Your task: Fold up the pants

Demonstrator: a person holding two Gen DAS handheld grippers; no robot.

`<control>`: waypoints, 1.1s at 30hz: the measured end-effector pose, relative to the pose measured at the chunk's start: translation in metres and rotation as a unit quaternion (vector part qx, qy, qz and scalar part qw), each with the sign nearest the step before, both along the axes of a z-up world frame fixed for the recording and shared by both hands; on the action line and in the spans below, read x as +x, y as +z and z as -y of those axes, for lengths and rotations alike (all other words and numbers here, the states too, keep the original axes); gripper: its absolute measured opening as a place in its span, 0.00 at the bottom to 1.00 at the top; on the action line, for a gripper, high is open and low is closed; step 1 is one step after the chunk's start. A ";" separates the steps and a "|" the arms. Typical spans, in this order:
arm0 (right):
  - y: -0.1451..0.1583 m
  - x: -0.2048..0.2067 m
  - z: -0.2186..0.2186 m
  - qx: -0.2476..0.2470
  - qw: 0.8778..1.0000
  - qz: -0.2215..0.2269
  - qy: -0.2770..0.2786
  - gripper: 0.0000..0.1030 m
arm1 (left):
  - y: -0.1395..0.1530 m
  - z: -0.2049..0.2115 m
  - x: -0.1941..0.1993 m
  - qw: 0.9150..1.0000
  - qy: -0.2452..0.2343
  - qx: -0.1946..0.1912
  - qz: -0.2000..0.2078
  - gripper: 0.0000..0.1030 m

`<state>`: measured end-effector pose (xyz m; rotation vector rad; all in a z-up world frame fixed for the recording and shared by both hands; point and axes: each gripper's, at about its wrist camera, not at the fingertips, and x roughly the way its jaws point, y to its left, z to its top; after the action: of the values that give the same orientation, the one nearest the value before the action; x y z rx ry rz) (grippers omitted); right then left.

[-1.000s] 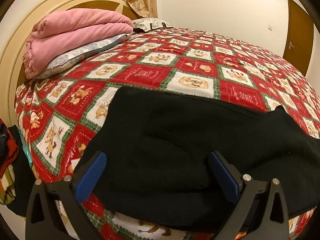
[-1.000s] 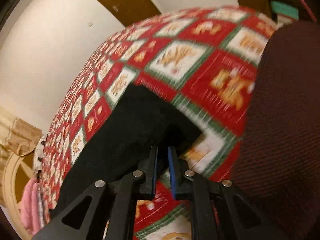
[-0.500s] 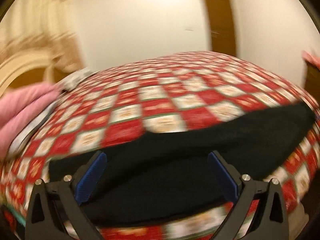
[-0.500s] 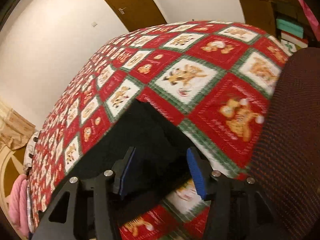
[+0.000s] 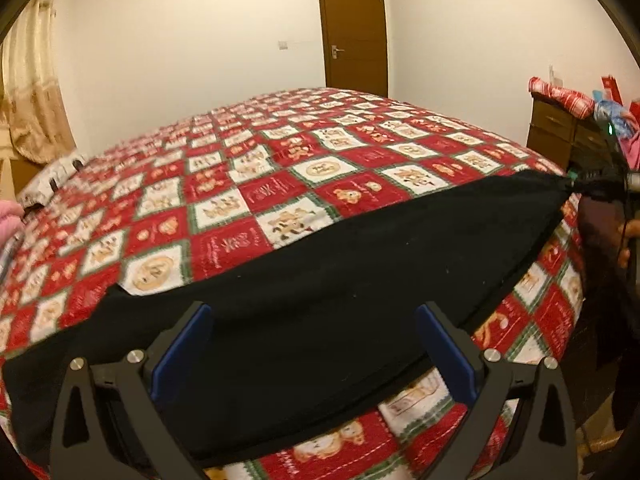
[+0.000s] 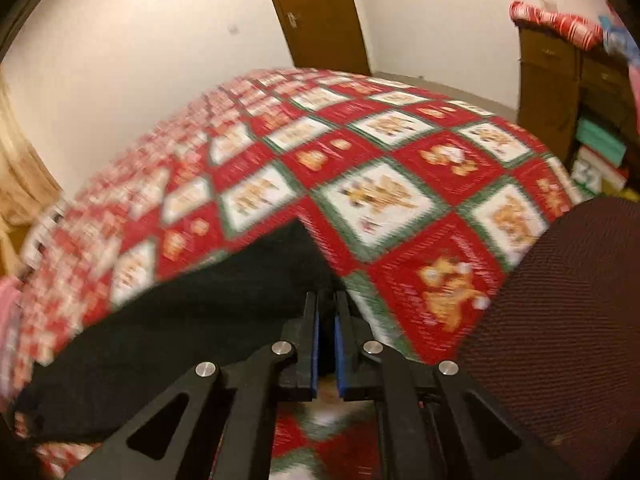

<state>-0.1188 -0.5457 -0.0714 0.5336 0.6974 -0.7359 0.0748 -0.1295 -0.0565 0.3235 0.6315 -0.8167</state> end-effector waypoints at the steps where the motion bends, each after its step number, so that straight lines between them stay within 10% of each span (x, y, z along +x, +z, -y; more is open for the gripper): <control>1: -0.005 0.000 0.002 0.001 1.000 -0.013 0.000 0.06 | -0.001 0.001 0.001 1.000 -0.001 -0.002 -0.008 1.00; 6: -0.024 0.012 0.008 0.020 0.998 -0.060 0.019 0.09 | -0.010 0.008 0.002 0.999 -0.011 0.004 -0.034 1.00; 10: -0.015 0.004 0.014 0.005 0.996 -0.086 -0.019 0.45 | -0.013 0.013 -0.005 0.999 -0.029 0.018 -0.032 1.00; 15: 0.016 -0.016 0.029 0.002 0.999 0.024 -0.030 0.46 | -0.007 0.017 0.000 0.999 -0.026 0.005 -0.034 1.00; 25: -0.025 0.089 0.041 -0.029 0.992 -0.111 0.046 0.42 | -0.037 0.059 0.006 0.998 0.019 0.036 -0.052 1.00; 33: -0.028 0.082 0.052 0.002 0.998 -0.062 -0.006 0.48 | -0.050 0.048 -0.015 0.998 0.037 0.027 -0.044 1.00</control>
<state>-0.0365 -0.5972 -0.0992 0.4989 0.8107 -0.7836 0.0600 -0.1778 -0.1068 0.3120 0.7455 -0.7465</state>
